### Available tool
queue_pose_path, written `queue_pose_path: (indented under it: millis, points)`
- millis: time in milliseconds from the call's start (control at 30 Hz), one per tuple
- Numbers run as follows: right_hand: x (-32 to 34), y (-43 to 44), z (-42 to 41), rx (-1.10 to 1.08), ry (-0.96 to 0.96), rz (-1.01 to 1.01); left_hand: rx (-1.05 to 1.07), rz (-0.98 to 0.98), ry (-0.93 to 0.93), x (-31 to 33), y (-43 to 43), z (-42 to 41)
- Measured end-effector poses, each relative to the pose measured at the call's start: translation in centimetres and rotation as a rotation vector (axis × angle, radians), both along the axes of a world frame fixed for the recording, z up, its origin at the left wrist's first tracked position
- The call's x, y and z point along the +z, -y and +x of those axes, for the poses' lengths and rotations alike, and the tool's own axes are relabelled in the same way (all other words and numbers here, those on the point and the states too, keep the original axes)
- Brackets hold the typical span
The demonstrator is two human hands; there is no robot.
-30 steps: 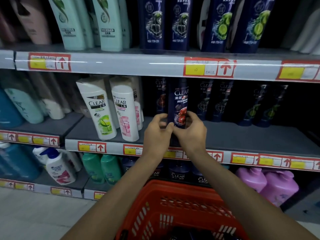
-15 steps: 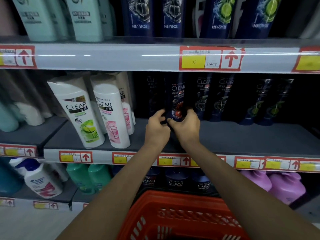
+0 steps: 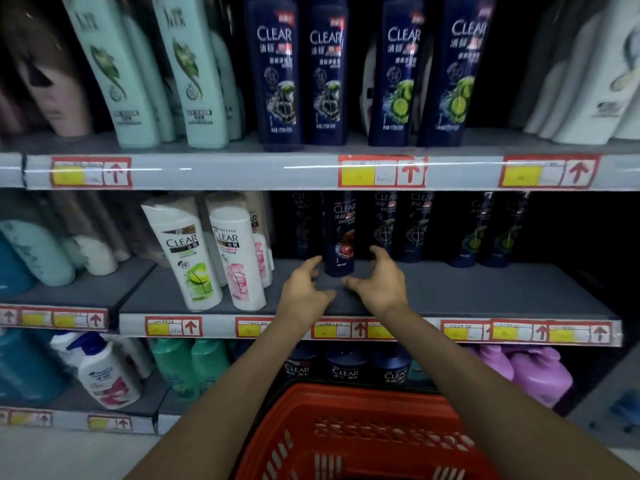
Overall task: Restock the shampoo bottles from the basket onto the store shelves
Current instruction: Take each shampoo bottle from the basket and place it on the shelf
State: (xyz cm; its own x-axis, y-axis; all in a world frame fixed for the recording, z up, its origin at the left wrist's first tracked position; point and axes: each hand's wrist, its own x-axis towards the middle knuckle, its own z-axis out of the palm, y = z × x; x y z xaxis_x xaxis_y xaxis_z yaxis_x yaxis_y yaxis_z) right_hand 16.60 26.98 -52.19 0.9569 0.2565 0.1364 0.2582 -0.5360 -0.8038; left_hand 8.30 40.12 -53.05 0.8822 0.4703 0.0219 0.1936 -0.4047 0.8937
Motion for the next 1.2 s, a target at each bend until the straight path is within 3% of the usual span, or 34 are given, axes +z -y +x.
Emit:
queue_pose_path:
  millis: [300,500,833,1033,1200]
  points:
    - [3.0,6.2,-5.3,0.194,0.044,-0.185,-0.095,0.513,-0.143,2.5,2.1,-5.5]
    - [3.5,10.7,-8.3,0.287,0.089,-0.468,-0.155,0.863,-0.238,3.6,4.2,-9.5]
    - [-1.3,17.8,-13.9,0.490,0.012,-0.606,-0.286,0.921,-0.244,0.3,8.4,-15.7]
    - [-8.7,20.8,-16.7,0.672,-0.104,-0.782,-0.455,0.882,-0.463,-6.0,11.1,-19.0]
    - [-12.8,21.9,-18.6,0.774,-0.369,-0.845,-0.560,0.885,-0.665,-11.5,11.3,-19.8]
